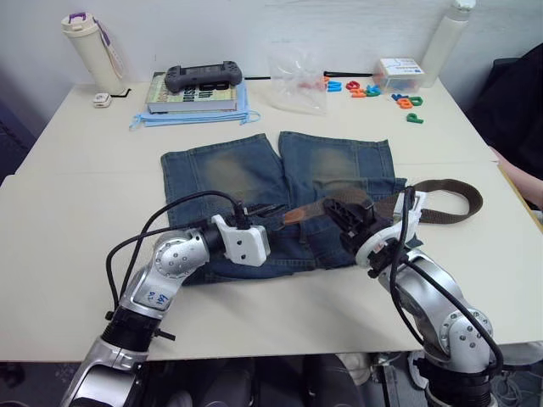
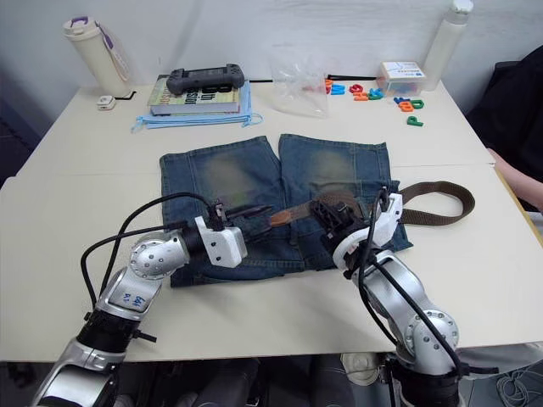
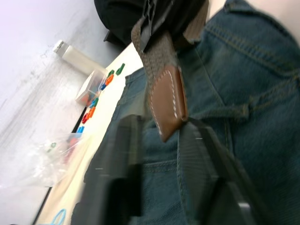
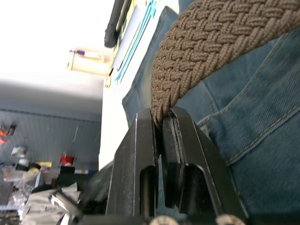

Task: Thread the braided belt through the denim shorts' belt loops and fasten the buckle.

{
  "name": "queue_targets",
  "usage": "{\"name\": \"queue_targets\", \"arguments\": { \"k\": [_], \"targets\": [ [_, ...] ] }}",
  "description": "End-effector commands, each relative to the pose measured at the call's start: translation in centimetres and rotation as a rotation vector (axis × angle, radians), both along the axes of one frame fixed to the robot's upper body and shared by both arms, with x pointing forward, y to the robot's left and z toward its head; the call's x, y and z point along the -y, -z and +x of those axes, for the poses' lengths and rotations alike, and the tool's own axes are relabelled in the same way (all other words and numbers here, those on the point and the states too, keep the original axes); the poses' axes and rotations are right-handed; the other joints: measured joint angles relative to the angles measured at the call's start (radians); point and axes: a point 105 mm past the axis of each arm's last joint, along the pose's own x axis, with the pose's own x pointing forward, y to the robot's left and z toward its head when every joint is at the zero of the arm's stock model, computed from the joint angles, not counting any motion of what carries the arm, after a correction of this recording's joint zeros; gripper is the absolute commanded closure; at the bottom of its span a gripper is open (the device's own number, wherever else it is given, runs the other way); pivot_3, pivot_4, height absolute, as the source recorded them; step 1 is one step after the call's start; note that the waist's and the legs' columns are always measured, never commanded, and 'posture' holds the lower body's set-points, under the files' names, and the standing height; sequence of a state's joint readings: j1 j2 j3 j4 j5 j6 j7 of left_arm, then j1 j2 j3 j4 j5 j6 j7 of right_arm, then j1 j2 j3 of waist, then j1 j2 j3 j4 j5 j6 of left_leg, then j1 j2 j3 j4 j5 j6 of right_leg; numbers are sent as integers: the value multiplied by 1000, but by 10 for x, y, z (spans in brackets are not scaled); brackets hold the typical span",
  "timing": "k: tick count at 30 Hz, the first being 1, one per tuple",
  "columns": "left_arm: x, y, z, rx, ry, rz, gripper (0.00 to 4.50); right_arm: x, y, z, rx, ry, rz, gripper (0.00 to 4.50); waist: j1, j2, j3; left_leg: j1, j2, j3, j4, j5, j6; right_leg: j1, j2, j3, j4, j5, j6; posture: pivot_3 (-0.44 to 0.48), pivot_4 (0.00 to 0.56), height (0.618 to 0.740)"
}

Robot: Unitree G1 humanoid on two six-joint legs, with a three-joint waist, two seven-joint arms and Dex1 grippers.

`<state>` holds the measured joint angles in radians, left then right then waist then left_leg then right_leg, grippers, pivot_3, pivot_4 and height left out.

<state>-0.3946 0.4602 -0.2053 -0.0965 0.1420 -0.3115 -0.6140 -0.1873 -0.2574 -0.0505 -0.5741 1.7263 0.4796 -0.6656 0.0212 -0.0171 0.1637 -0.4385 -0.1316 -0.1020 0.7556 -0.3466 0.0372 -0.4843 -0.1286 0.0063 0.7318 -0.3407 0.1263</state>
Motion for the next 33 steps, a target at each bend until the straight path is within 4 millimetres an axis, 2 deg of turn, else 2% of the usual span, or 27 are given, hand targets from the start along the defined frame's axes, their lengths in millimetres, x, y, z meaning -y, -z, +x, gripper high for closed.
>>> {"name": "queue_targets", "arguments": {
  "k": [1, 5, 9, 12, 19, 25, 33],
  "targets": [
    [-8, -11, -15, -79, 60, -79, 1654, 10, -12, 4, 58, 37, 23, 4500, -4, 0, 0, 0, 0, 0, 0, 0, 0, 0, 0, 0, 0, 0, 0, 0, 150, 659],
    [-31, -5, -24, -323, 50, -184, 1654, 27, -12, 7, 76, 68, -3, 4500, -6, 1, 1, 0, 0, 0, 0, 0, 0, 0, 0, 0, 0, 0, 0, 0, 150, 659],
    [-44, 4, -29, -434, 14, -208, 1654, 41, -7, 8, 80, 90, -47, 4500, -6, 1, 1, 0, 0, 0, 0, 0, 0, 0, 0, 0, 1, 0, 0, 0, 150, 659],
    [-46, 5, -29, -469, -12, -238, 1654, 45, -2, 9, 88, 83, -126, 4500, -3, 1, 1, 0, 0, 0, 0, 0, 1, 0, 0, 0, 0, 0, 0, 0, 150, 659],
    [-46, 2, -35, -541, 3, -309, 1654, 34, 13, 9, 103, 42, -263, 4500, 0, 1, 1, 0, 0, 0, 0, 0, 1, 1, 0, 0, 0, 0, -1, 0, 150, 659],
    [-49, 2, -38, -567, 1, -306, 1654, 32, 19, 10, 118, 50, -282, 4500, 3, 1, 1, 0, 0, 0, 0, 0, 0, 1, 0, 0, 0, 0, -1, 0, 150, 659],
    [-47, 1, -35, -567, -1, -306, 1654, 19, 22, 13, 131, 37, -260, 4500, 1, 1, 1, 1, 0, 0, 0, 0, 0, 1, 0, 0, 0, 0, -1, 0, 150, 659]
  ]
}}
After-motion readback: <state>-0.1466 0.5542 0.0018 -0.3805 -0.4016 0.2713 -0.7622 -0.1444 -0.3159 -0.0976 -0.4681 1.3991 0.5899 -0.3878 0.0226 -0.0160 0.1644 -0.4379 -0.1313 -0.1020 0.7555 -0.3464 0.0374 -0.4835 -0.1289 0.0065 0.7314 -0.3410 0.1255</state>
